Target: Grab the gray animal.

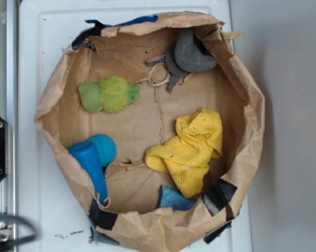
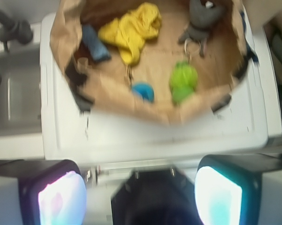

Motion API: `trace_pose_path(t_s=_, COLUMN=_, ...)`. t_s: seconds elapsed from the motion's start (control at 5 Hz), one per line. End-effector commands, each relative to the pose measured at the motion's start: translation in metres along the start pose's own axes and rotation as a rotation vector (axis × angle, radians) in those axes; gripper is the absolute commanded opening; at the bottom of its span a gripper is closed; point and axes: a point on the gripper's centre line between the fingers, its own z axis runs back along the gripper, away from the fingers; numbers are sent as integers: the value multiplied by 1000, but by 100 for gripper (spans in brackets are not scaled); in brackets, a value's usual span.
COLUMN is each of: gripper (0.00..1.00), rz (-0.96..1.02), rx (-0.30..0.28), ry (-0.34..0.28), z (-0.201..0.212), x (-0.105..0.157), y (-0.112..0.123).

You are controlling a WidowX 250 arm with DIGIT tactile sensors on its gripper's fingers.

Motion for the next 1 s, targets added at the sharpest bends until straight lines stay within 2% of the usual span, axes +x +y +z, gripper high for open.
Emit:
trace_pose_path(t_s=0.0, gripper=100, rz=177, rx=17, ry=-99, z=-19, x=81, y=22)
trace_pose_path(t_s=0.2, gripper=100, rz=353, rx=-12, ry=-192, z=-34, x=93, y=34)
trace_pose_path(t_s=0.4, gripper=100, rz=587, rx=36, ry=-411, z=-47, x=80, y=44)
trace_pose_path(t_s=0.6, gripper=100, rz=710, rx=118, ry=-476, z=-49, x=72, y=42)
trace_pose_path(t_s=0.8, gripper=100, rz=710, rx=118, ry=-476, z=-49, x=72, y=42)
